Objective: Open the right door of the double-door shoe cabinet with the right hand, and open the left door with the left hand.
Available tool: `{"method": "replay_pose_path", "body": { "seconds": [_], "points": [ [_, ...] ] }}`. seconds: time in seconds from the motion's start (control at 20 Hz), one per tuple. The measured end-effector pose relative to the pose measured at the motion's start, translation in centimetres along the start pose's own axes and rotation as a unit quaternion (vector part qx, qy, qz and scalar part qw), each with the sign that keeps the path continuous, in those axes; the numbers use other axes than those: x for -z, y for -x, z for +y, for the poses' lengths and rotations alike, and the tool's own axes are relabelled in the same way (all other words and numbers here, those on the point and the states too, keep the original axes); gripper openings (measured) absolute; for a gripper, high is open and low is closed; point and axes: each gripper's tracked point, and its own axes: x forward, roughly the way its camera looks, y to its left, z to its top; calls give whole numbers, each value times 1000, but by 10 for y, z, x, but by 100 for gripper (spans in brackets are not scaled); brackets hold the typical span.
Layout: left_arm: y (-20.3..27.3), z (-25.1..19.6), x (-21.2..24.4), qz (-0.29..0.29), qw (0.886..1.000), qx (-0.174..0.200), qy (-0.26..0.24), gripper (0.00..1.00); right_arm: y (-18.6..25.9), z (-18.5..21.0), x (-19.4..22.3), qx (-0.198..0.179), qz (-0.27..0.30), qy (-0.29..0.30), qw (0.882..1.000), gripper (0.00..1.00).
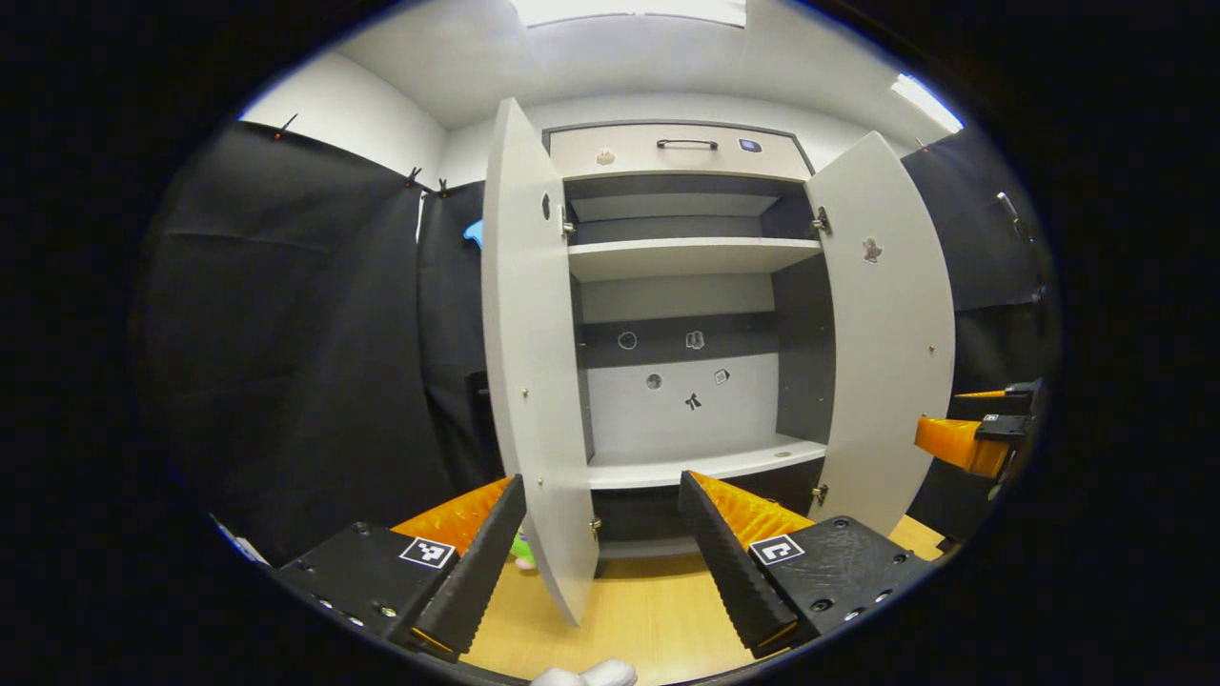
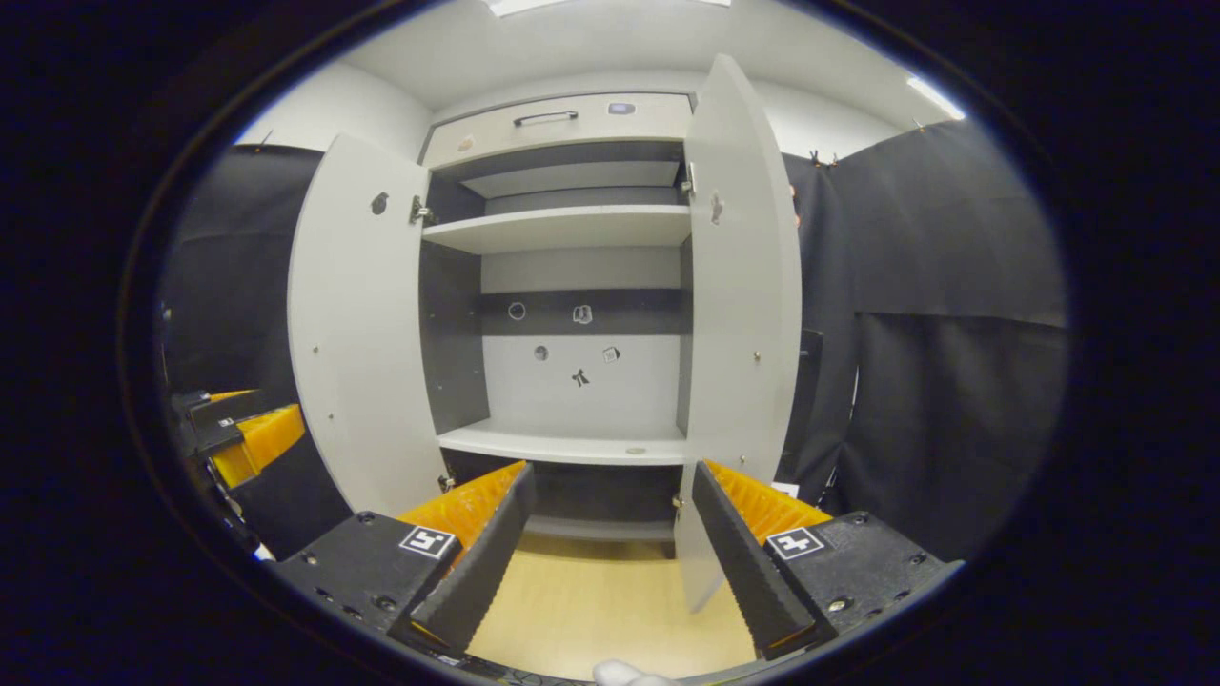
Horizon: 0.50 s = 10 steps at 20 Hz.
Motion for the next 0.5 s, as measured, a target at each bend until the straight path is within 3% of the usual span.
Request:
{"method": "replay_pose_path", "body": {
  "seconds": [0.25, 0.5],
  "points": [
    [-6, -17, 3, 6, 1000, 17, 0, 96, 2, -1, -2, 6, -7, 2, 1000, 100],
    [-6, -17, -4, -5, 1000, 8, -3, 96, 2, -4, 0, 11, -5, -3, 1000, 100]
  ]
}}
